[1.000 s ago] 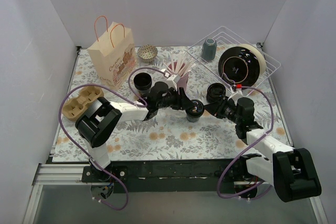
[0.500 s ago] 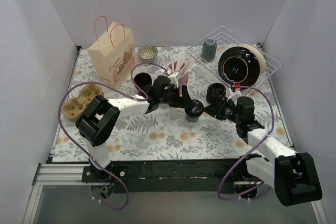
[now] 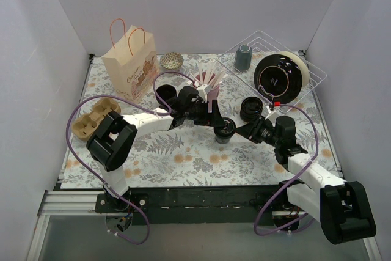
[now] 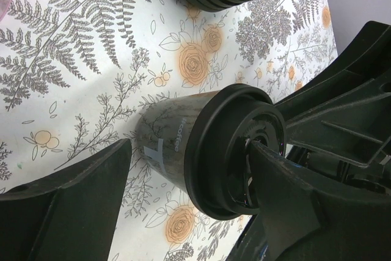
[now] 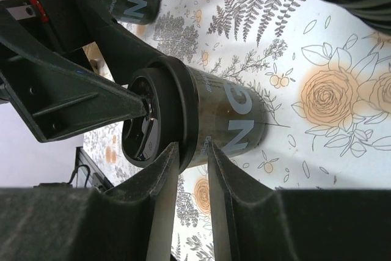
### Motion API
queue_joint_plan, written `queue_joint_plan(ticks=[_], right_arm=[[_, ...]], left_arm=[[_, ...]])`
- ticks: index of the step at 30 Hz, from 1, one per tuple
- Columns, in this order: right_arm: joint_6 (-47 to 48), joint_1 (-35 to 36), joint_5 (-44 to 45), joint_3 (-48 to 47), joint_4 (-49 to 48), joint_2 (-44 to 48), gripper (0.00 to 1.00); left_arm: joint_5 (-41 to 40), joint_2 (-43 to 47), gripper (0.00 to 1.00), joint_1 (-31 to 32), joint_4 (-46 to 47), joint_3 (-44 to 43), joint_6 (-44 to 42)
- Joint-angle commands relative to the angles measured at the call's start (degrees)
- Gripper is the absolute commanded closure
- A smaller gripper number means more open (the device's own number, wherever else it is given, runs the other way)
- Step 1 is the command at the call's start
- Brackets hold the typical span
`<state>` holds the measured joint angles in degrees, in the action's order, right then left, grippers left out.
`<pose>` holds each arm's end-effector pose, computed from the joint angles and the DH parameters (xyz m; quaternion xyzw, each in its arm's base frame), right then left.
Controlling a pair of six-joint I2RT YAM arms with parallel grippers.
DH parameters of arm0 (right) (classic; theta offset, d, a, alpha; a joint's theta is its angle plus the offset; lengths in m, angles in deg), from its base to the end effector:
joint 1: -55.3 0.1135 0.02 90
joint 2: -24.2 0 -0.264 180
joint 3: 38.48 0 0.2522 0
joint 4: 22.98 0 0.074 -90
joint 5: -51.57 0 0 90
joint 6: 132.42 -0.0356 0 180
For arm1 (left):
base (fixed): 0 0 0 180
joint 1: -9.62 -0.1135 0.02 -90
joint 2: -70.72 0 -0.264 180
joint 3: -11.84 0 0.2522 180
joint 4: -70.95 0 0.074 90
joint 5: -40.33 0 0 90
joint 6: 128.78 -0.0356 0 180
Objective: Pack the takeout coffee
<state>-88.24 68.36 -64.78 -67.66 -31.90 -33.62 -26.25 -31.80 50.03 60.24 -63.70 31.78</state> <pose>0.1917 0.0607 0.1803 0.0987 0.8009 0.4378 0.3964 0.2850 -0.2613 0.1916 -0.1422 0.8719 -0.4589 0.0945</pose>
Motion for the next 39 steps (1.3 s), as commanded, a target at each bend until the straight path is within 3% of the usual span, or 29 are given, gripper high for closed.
queue_joint_plan(ticks=[1, 28, 39], right_arm=[[-3.04, 0.3, -0.63, 1.88, -2.46, 1.74, 0.67], [-6.3, 0.39, 0.51, 2.59, -4.22, 3.59, 0.67], [-6.38, 0.47, 0.42, 2.33, -3.69, 4.29, 0.67]], left_arm=[[-2.59, 0.3, 0.23, -0.59, -9.2, 0.43, -3.33], [5.23, 4.7, 0.11, -1.29, -0.86, 0.17, -0.25], [3.3, 4.17, 0.1, -1.47, -4.89, -3.17, -1.92]])
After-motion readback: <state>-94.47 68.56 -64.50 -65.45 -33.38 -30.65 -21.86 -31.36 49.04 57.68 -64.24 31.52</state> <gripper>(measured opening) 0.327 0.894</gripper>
